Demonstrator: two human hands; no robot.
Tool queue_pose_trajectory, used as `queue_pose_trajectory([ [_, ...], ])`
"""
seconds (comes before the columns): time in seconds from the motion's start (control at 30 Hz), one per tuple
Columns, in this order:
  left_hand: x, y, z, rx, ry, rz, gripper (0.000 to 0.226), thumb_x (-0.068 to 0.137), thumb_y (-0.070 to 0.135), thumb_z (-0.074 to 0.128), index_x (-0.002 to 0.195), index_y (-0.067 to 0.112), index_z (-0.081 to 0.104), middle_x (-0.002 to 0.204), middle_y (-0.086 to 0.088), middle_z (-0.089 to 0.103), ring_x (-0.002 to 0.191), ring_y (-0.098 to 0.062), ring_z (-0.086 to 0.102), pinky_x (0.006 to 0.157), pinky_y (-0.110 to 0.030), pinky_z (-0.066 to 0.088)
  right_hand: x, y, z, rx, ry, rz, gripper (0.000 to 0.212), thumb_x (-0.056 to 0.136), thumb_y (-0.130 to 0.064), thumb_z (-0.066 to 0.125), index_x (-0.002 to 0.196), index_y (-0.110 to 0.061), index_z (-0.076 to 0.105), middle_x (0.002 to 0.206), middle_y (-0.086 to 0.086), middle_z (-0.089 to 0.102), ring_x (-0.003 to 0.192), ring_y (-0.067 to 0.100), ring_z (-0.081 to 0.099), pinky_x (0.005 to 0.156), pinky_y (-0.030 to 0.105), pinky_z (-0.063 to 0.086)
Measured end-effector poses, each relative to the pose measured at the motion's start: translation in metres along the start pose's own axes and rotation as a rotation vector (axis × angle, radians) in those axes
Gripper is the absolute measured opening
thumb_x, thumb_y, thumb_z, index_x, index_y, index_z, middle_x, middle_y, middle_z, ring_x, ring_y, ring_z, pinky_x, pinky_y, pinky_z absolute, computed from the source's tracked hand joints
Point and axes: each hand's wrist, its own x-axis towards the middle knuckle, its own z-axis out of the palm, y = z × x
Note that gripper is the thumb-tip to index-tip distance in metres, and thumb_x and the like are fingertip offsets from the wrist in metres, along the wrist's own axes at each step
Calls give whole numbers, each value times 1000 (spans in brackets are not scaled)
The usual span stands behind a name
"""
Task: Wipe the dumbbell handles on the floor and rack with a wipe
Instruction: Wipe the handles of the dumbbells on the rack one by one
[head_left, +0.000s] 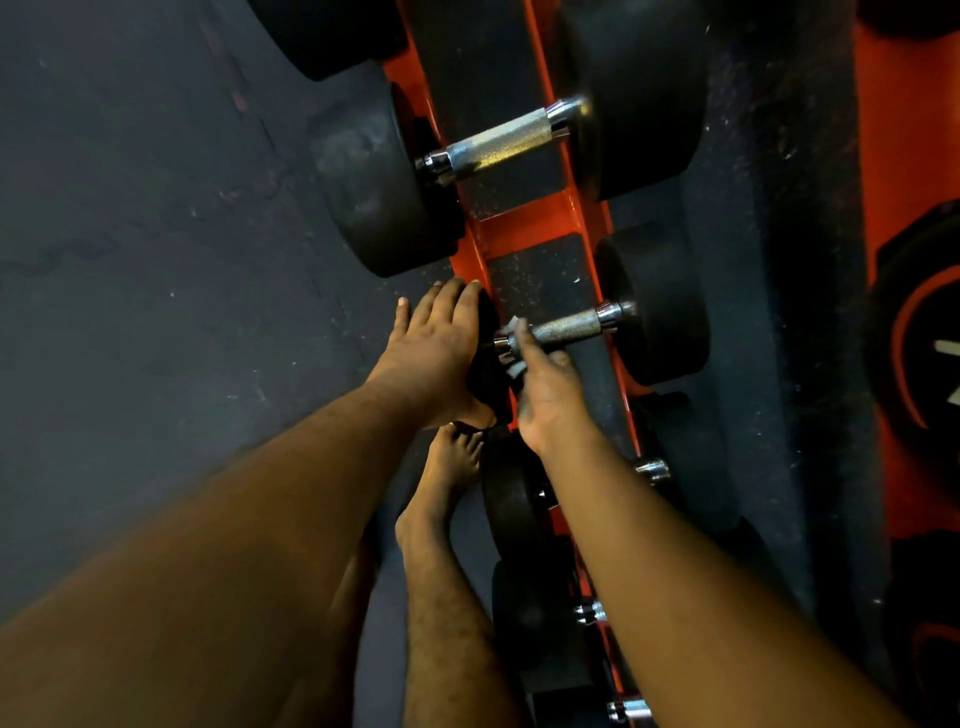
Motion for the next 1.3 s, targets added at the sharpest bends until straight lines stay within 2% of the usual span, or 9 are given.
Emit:
queue_pose_trajectory([
  [0.13, -2, 1, -2, -9, 1, -2, 154, 48, 52, 95, 160, 11, -2, 169, -10, 2, 156, -29, -4, 125, -56, -2, -9, 7, -11, -250, 106, -92, 8, 99, -16, 63, 97, -11, 69, 87, 2, 74, 74, 6, 71, 60, 13, 52],
  [0.27, -2, 3, -2, -11, -6, -15, 154, 48, 49, 96, 160, 10, -2, 169, -11, 2, 156, -28, -4, 125, -56, -2, -26, 13, -18, -546, 88, -253, 14, 96, -7, 63, 105, -12, 72, 97, 10, 76, 86, 15, 69, 76, 26, 56],
  [0.43, 0, -3, 3, -32, 9, 5, 154, 48, 47, 97, 161, 12, -2, 168, -13, 2, 156, -29, -3, 125, -57, 1, -12, -34, -18, -1284, 86, -982, 42, 97, -2, 52, 136, -13, 62, 141, 8, 61, 133, 19, 54, 118, 34, 34],
  [0.53, -5, -6, 9, -42, 60, 39, 151, 51, 47, 96, 161, 12, -1, 168, -12, 3, 156, -29, -2, 126, -54, 3, 1, -31, -14, -1843, -74, -946, 52, 98, -5, 45, 148, -16, 48, 157, 6, 42, 152, 22, 26, 126, 47, 3],
  [0.6, -9, -7, 12, -44, 94, 45, 148, 54, 45, 94, 161, 11, -2, 169, -12, 2, 156, -28, -3, 127, -51, 3, 0, -21, -20, -1983, -161, -975, 55, 97, -7, 41, 152, -14, 41, 160, 7, 37, 153, 23, 21, 126, 49, 1],
  [0.8, -38, 0, 35, -14, 221, 15, 124, 79, 51, 77, 161, 7, -5, 170, -12, -6, 157, -26, -9, 127, -47, 4, -23, 4, -66, -1961, -236, -1026, 65, 89, 5, 52, 151, -12, 43, 159, 7, 40, 151, 22, 27, 124, 41, 7],
  [1.0, -101, 21, 78, 42, 143, 118, 107, 96, 54, 56, 159, 10, -17, 162, -11, -32, 150, -25, -31, 125, -41, -13, -62, 28, -128, -1664, -17, -1047, 59, 83, 13, 61, 139, -7, 58, 147, 15, 53, 141, 33, 45, 119, 52, 31],
  [1.23, -120, 43, 151, 89, -153, 82, 127, 85, 68, 63, 156, 8, -23, 165, -11, -27, 152, -24, -27, 126, -45, -10, -58, 66, -170, -2308, -270, -637, 70, 97, -16, 50, 159, -17, 18, 166, 9, 19, 156, 26, 6, 123, 51, -9],
  [1.3, -109, 50, 158, 90, -137, 67, 134, 80, 67, 71, 157, 6, -21, 167, -13, -22, 154, -26, -22, 126, -47, -8, -50, 67, -160, -2446, -285, -609, 67, 97, -31, 52, 155, -12, 25, 156, 12, 34, 151, 29, 22, 124, 55, -4],
])
